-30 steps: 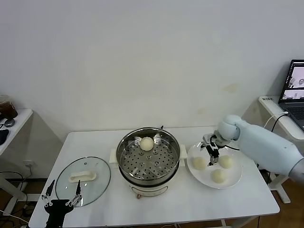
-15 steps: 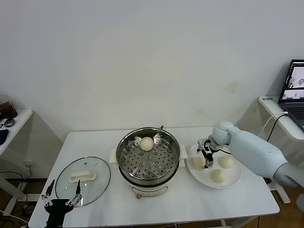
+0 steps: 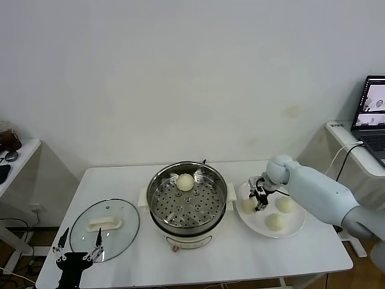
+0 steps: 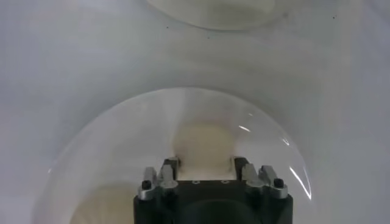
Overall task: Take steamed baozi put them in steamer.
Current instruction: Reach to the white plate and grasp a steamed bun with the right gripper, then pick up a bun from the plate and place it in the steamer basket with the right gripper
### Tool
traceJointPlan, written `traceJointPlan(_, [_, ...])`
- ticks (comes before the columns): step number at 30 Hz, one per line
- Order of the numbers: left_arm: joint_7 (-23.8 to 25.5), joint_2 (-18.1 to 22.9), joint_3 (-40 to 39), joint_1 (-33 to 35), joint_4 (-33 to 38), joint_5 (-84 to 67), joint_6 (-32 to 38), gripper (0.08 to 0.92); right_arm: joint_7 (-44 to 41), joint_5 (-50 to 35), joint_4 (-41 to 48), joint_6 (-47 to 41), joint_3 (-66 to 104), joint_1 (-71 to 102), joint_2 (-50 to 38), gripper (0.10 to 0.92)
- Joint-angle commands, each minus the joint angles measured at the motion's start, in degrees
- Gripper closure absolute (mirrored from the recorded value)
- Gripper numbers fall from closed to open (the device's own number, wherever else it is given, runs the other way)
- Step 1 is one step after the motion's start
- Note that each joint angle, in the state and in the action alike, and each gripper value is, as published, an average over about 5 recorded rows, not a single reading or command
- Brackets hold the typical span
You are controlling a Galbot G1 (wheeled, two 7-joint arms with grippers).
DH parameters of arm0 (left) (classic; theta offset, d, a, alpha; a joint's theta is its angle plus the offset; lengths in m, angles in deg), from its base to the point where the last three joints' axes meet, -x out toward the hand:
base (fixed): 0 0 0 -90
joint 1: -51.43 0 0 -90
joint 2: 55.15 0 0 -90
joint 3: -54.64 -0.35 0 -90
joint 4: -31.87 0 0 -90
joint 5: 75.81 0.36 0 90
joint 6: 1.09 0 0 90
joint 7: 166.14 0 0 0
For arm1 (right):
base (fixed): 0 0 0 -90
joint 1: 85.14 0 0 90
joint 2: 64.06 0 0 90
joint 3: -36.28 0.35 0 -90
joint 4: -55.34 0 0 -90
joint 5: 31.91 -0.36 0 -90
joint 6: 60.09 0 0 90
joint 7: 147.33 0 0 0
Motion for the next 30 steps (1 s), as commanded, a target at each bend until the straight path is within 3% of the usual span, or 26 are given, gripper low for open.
traceJointPlan(1, [0.0,0.0,-0.1,0.1,0.1,0.0,0.0,0.177,-1.0,-0.4,-1.0,0.2,0.0,-1.2,-1.0,0.510])
traceJointPlan(8, [0.1,-0.2,-0.5,-0.3,0.2,0.0,-0.1,0.177,-4.1,-6.1,-7.4,-0.6,-2.7,-8.9,-6.5,0.501])
traceJointPlan(16, [0.2,-0.9,-1.6,-1.4,0.2,0.0,-0.4,0.177,-6.0,-21.4,-17.5,-6.0,-15.7,-29.7,-11.6,0.491])
traceJointPlan(23, [0.5,-1.8,-2.2,-2.2,0.3,-0.5,-0.4,0.177,-3.1,-33.4,-22.3,-12.2,-25.9,-44.9,-5.1,0.488])
traceJointPlan(30, [0.6,-1.9,-2.1,-2.9,0.0,-0.8,-0.4,0.177,4.3,-42.3,-23.8,-21.7,-28.2,-44.6,8.3,0.482])
